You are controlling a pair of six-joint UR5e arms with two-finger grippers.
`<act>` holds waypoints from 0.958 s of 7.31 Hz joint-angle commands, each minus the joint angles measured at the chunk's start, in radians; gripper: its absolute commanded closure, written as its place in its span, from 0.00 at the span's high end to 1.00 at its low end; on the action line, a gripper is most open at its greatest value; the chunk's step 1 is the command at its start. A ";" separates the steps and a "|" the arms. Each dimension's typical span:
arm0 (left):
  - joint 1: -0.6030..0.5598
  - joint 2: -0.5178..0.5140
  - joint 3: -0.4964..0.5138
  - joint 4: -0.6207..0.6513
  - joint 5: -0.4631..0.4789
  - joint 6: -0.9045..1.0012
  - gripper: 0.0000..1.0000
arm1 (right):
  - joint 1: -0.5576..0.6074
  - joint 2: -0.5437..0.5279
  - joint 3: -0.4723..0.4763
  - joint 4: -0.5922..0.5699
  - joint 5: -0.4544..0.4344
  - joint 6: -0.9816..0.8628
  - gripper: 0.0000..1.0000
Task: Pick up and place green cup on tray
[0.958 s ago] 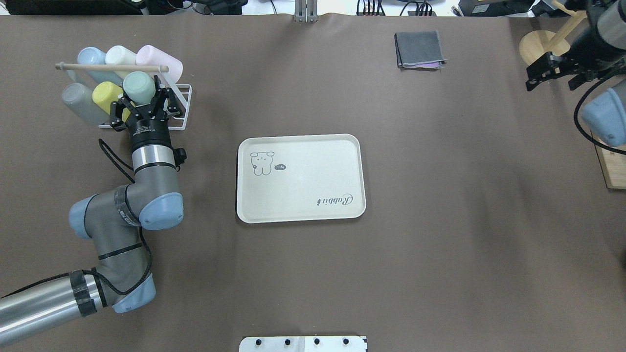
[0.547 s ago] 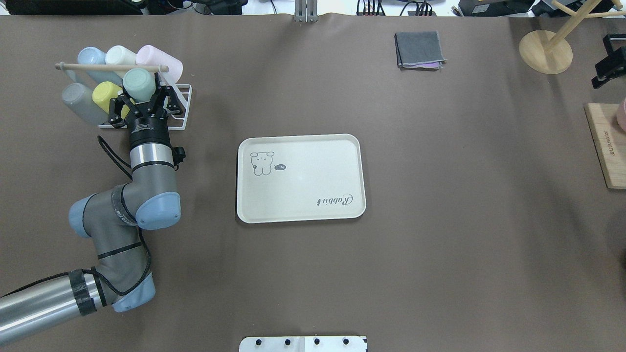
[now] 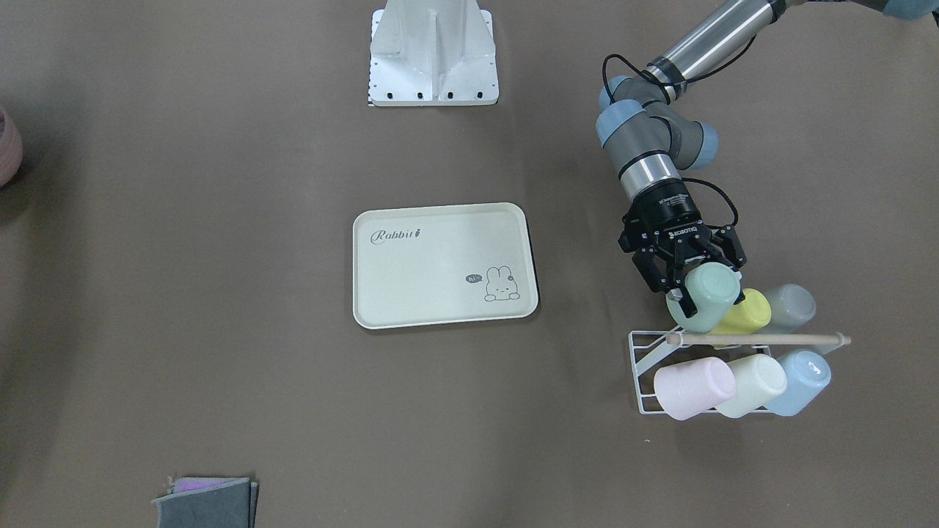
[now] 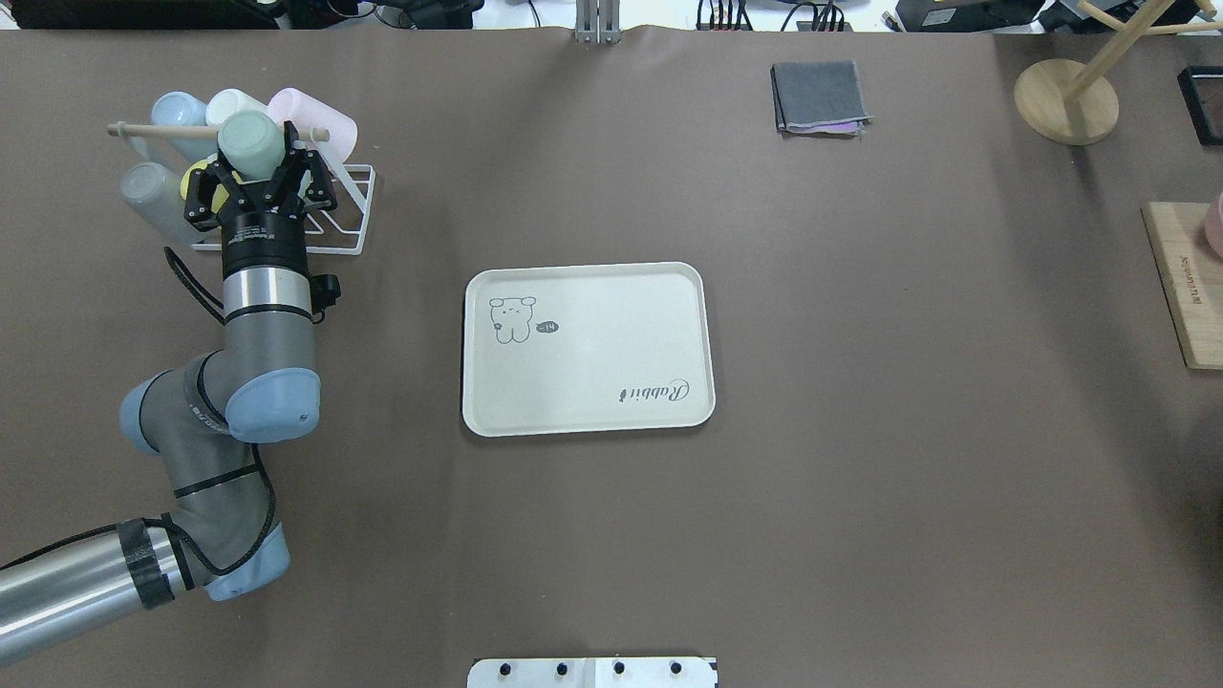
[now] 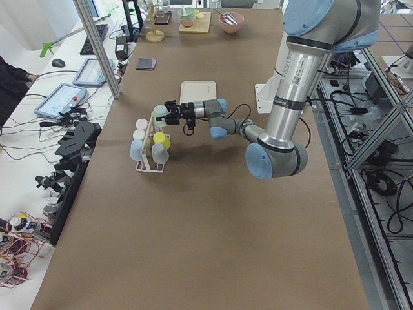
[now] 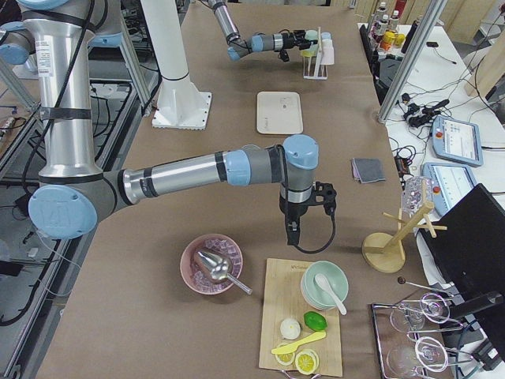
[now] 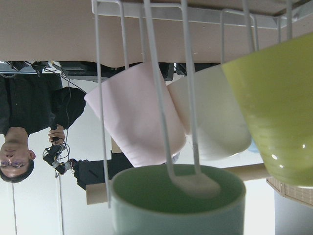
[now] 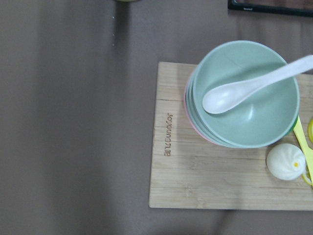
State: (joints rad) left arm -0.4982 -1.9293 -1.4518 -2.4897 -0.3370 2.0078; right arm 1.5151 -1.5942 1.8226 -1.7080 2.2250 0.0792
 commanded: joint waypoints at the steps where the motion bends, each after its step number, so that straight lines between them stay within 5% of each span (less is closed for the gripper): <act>1: -0.005 0.004 -0.044 -0.038 0.001 0.045 0.16 | 0.071 -0.114 0.029 0.001 0.031 -0.079 1.00; 6: -0.025 0.009 -0.197 -0.102 -0.003 0.121 0.12 | 0.091 -0.162 -0.015 -0.001 0.055 -0.081 1.00; 7: -0.025 0.007 -0.241 -0.116 -0.070 0.099 0.08 | 0.091 -0.158 -0.025 -0.001 0.055 -0.081 1.00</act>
State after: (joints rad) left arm -0.5225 -1.9209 -1.6467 -2.5784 -0.3559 2.1218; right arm 1.6060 -1.7568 1.8143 -1.7088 2.2792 -0.0015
